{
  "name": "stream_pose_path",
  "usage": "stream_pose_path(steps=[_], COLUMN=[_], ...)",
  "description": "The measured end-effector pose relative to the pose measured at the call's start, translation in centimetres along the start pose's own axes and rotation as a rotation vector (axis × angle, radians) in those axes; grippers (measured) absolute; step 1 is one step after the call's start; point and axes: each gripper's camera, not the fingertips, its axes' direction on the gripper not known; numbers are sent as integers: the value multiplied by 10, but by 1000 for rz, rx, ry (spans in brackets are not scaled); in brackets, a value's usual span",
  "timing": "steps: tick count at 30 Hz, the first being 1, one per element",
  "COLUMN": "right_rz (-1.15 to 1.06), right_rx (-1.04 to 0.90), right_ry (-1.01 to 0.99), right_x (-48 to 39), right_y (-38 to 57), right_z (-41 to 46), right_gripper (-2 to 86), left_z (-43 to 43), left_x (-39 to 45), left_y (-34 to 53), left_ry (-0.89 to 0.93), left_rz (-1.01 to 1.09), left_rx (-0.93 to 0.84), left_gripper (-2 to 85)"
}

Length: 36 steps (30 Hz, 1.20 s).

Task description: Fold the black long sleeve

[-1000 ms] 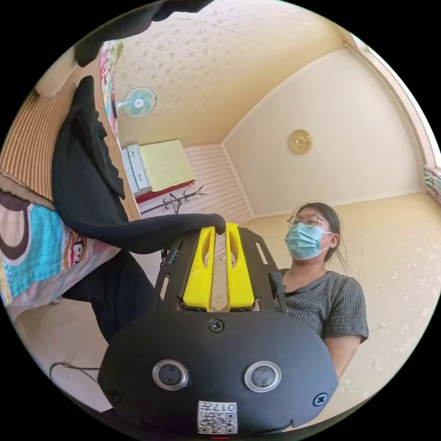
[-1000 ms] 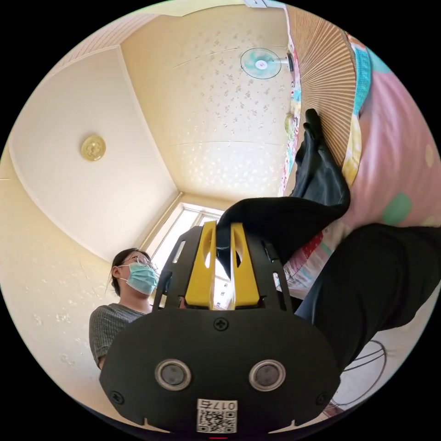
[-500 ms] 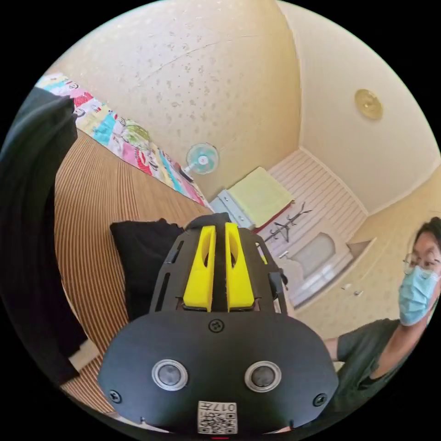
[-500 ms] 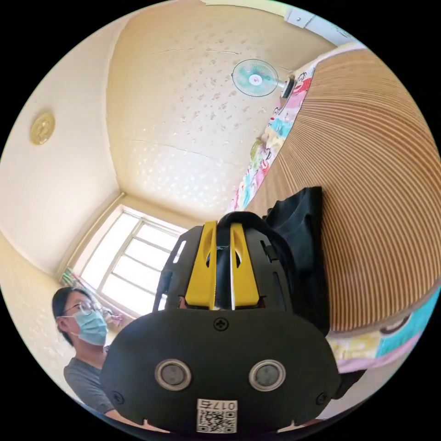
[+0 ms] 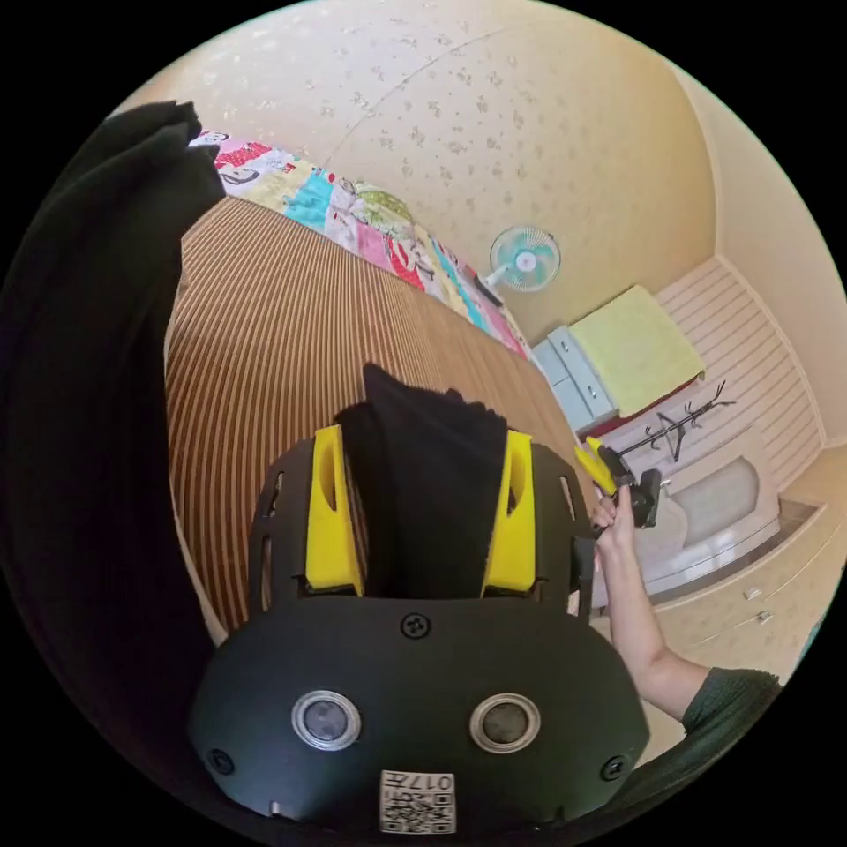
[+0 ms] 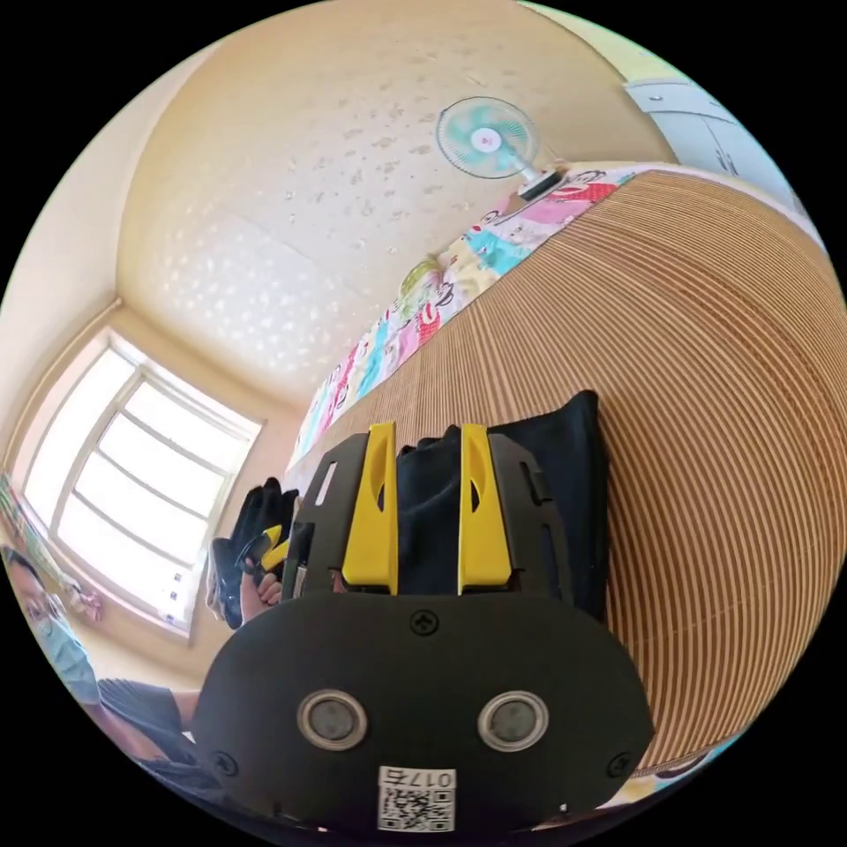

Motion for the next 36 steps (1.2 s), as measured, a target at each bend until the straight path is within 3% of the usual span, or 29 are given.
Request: stream_pose_path(steps=[5,9,13,16,22,23,25,31,33,36], right_rz=[-168,-316,-379,-439,-781,-877,-898,-616,-493,-226], right_rx=[-249,-512,-746,-870,-1188,-1179,-1171,-818,-644,-439], right_ry=[-34,-61,13,114,728,834,814,287,85,-38], right_x=[-94,-184,-246,-292,-354,-355,-353,-282,-204,-78], right_y=[18,25,35,46,96,103,98,-8,-35,-37], right_z=[65,131,188,225,299,301,289,107,10,-96], right_gripper=[118,137,175,200,147,125,103,86,87,99], left_z=[23,18,28,12,-4,-8,-14,-42,-34,2], left_x=[1,-15,-27,0,68,73,75,56,49,46], left_y=[91,122,119,117,111,112,115,135,137,132], left_ry=[2,33,136,134,3,-11,25,277,344,419], left_rz=[-133,-254,-323,-231,-12,-1,18,33,20,-28], left_rx=[-158,-45,-99,-49,-26,-15,4,86,71,-48], left_gripper=[213,140,73,65,64,65,77,121,131,164])
